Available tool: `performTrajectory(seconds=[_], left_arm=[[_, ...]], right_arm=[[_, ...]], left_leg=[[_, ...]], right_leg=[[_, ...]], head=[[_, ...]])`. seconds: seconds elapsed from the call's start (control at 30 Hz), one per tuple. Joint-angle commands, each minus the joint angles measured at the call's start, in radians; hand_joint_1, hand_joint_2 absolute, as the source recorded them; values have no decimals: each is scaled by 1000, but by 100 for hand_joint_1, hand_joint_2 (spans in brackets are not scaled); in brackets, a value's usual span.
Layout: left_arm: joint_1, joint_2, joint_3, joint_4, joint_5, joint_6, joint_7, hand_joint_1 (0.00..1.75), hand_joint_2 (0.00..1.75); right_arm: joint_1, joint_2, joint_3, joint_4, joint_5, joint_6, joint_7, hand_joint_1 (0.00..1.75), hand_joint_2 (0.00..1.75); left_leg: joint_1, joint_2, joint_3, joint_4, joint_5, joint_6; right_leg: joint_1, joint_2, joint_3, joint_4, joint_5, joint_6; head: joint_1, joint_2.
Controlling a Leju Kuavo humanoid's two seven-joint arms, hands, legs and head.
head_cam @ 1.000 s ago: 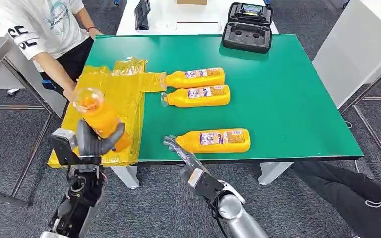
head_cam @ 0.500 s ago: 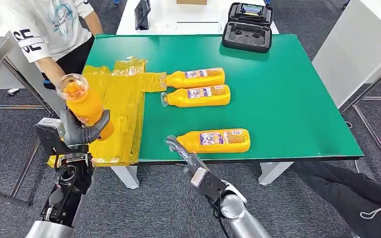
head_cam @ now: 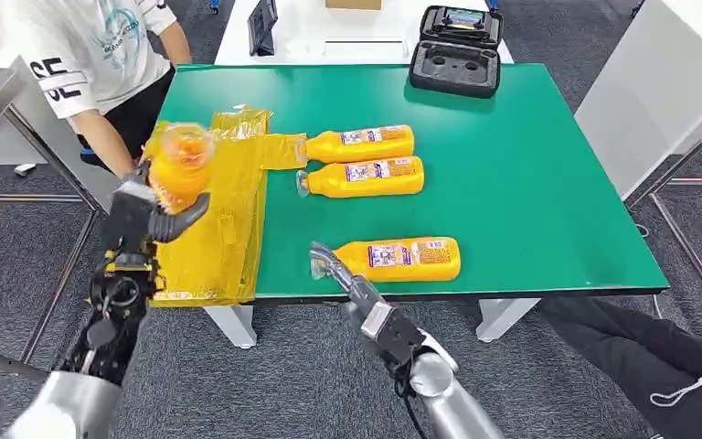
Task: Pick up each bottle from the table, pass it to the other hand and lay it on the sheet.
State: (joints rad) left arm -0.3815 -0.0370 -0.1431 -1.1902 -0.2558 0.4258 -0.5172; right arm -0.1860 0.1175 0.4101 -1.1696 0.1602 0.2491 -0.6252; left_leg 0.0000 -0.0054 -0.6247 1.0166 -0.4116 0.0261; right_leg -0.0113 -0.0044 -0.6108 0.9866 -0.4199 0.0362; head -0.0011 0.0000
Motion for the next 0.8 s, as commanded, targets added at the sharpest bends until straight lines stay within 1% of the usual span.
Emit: performTrajectory(seconds=[0.03, 0.07, 0.1, 0.17, 0.2, 0.23, 0.27, 0.3, 0.37, 0.43, 0.47, 0.5, 0.67, 0.77, 0.8], left_arm=[[-585, 208, -302, 755, -565, -170, 240, 175, 175], [-636, 210, -382, 799, -648, -235, 273, 175, 175], [-640, 210, -387, 800, -651, -247, 271, 175, 175], [-671, 212, -446, 818, -704, -316, 276, 175, 175], [-677, 208, -449, 823, -705, -332, 278, 175, 175], [-692, 207, -478, 838, -731, -386, 293, 175, 175], [-695, 206, -488, 845, -740, -407, 298, 173, 175], [-698, 209, -507, 852, -757, -438, 309, 175, 175], [-695, 211, -507, 854, -757, -439, 309, 175, 175], [-680, 206, -502, 863, -752, -458, 318, 168, 175], [-673, 207, -508, 868, -758, -466, 319, 173, 175], [-665, 208, -509, 872, -758, -469, 319, 175, 175], [-665, 208, -510, 873, -759, -470, 319, 175, 175], [-666, 208, -509, 872, -759, -470, 319, 175, 175], [-666, 208, -509, 872, -759, -470, 319, 175, 175]], right_arm=[[-31, -41, 17, 6, -65, 19, -10, 0, 0], [-49, -35, 12, 38, -59, 26, -13, 0, 0], [-50, -35, 12, 41, -59, 27, -14, 0, 0], [-54, -39, 13, 57, -60, 34, -20, 0, 0], [-53, -39, 12, 61, -60, 36, -22, 0, 0], [-54, -41, 14, 71, -59, 41, -28, 0, 0], [-52, -40, 12, 74, -62, 46, -32, 0, 0], [-49, -38, 12, 78, -59, 47, -33, 0, 0], [-48, -36, 13, 77, -59, 47, -33, 0, 0], [-48, -31, 12, 76, -57, 48, -33, 0, 0], [-48, -30, 11, 78, -56, 52, -31, 0, 0], [-49, -31, 11, 79, -56, 54, -30, 0, 0], [-50, -31, 11, 80, -56, 54, -30, 0, 0], [-50, -31, 11, 80, -56, 55, -30, 0, 0], [-50, -31, 11, 80, -56, 55, -30, 0, 0]], left_leg=[[1, -2, 1, 0, 1, -1], [1, -3, 3, 0, 1, -2], [2, -3, 2, 1, 1, -2], [2, -1, 3, 2, 1, -3], [2, 0, 3, 2, 1, -3], [2, -1, 1, 2, 2, -2], [2, -1, 1, 1, 2, -2], [3, 0, 2, 2, 1, -3], [2, 1, 1, 0, 2, -2], [1, 1, 3, 0, 2, -3], [1, 1, 1, 0, 2, -2], [2, 2, 4, 0, 1, -3], [1, 1, 2, 0, 2, -2], [2, 2, 4, 0, 1, -3], [2, 1, 2, 0, 2, -2]], right_leg=[[1, -2, 2, 1, 0, -1], [1, -3, 4, 0, 1, -4], [2, -3, 3, 1, 1, -4], [2, -1, 3, 1, 0, -4], [2, 0, 3, 1, 0, -4], [2, -1, 2, 1, 1, -3], [2, -1, 1, 1, 2, -3], [2, 0, 3, 1, 1, -4], [1, 0, 2, 0, 2, -3], [1, 1, 3, 0, 1, -4], [1, 1, 1, 0, 2, -3], [2, 1, 4, 0, 1, -4], [1, 1, 2, 0, 2, -3], [2, 1, 4, 0, 1, -4], [1, 1, 2, 1, 2, -3]], head=[[0, 0], [0, 0], [0, 0], [0, 0], [0, 0], [0, 0], [0, 0], [0, 0], [0, 0], [0, 0], [0, 0], [0, 0], [0, 0], [0, 0], [0, 0]])
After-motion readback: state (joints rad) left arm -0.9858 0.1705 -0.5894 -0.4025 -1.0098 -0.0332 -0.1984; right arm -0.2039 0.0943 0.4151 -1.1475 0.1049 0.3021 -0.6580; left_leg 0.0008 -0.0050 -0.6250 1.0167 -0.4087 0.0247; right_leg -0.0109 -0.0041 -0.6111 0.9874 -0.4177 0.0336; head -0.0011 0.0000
